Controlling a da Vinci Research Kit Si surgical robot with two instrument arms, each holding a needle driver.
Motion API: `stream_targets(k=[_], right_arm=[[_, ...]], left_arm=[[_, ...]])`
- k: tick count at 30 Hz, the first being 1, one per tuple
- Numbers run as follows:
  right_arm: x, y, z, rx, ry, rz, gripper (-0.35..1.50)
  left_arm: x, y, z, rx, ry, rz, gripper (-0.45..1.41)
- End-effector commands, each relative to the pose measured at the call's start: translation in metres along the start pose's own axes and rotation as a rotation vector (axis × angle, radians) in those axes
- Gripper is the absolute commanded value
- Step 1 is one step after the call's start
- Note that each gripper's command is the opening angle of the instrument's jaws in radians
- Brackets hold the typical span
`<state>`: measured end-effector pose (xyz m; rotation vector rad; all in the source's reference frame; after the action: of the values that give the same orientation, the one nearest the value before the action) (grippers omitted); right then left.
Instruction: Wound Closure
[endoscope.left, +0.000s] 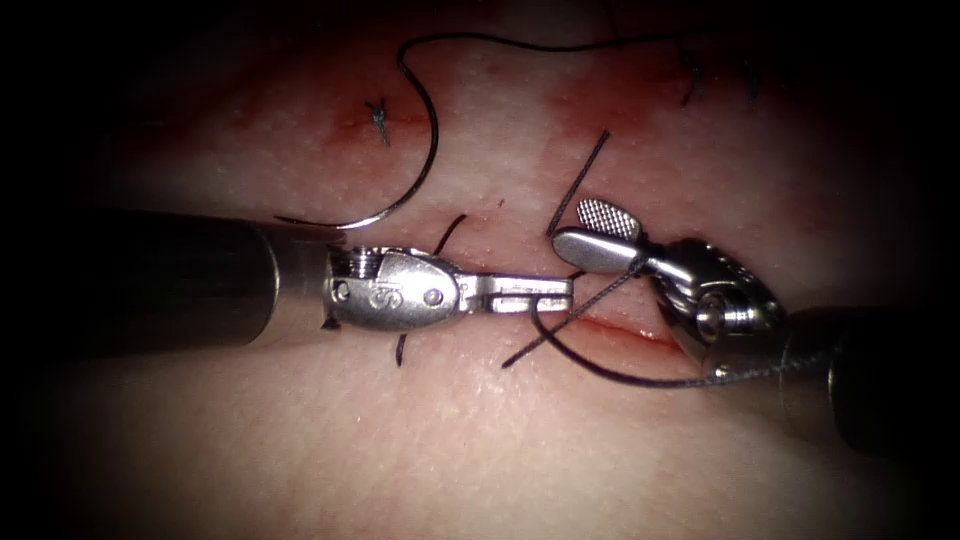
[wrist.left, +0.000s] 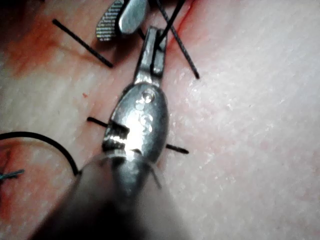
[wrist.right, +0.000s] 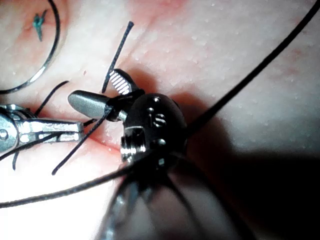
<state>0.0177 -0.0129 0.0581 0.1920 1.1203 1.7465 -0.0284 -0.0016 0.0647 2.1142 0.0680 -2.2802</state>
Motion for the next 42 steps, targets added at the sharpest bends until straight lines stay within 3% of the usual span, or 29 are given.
stream_targets(k=[1, 11, 21, 30, 32, 33, 34, 35, 39, 42], right_arm=[[-0.0008, 0.0002, 0.0009, -0.005, -0.012, 0.003, 0.85], [-0.0011, 0.0009, 0.002, -0.033, -0.049, 0.023, 0.88], [-0.0007, 0.0012, 0.0034, -0.031, -0.051, 0.041, 0.93], [-0.0014, -0.0002, 0.0055, 0.006, -0.048, 0.054, 0.91], [-0.0015, -0.0005, 0.0058, 0.016, -0.037, 0.062, 0.69], [-0.0015, -0.0006, 0.0059, 0.015, -0.036, 0.057, 0.36], [-0.0016, -0.0007, 0.0059, 0.017, -0.037, 0.045, -0.13], [-0.0017, -0.0008, 0.0058, 0.003, -0.04, 0.038, -0.35], [-0.002, -0.0013, 0.0057, -0.039, -0.06, -0.038, -0.35], [-0.002, -0.0018, 0.0051, -0.024, -0.026, -0.09, -0.35]], left_arm=[[-0.0009, 0.0001, 0.0005, 0.002, -0.004, 0.002, -0.45], [-0.0023, -0.0017, 0.001, 0.0, -0.039, -0.01, -0.45], [-0.0017, -0.0026, 0.0016, 0.004, -0.047, -0.02, -0.45], [-0.0013, -0.0031, 0.0011, 0.006, -0.045, -0.027, -0.45], [-0.0012, -0.003, 0.0008, 0.006, -0.046, -0.027, -0.45], [-0.0012, -0.0029, 0.0007, 0.008, -0.048, -0.027, -0.45], [-0.0012, -0.0029, 0.0006, 0.009, -0.049, -0.027, -0.45], [-0.0012, -0.0028, 0.0005, 0.008, -0.048, -0.026, -0.45], [-0.001, -0.0023, -0.0002, 0.01, -0.052, -0.026, -0.45], [-0.0008, -0.0019, -0.0011, 0.016, -0.058, -0.025, -0.45]])
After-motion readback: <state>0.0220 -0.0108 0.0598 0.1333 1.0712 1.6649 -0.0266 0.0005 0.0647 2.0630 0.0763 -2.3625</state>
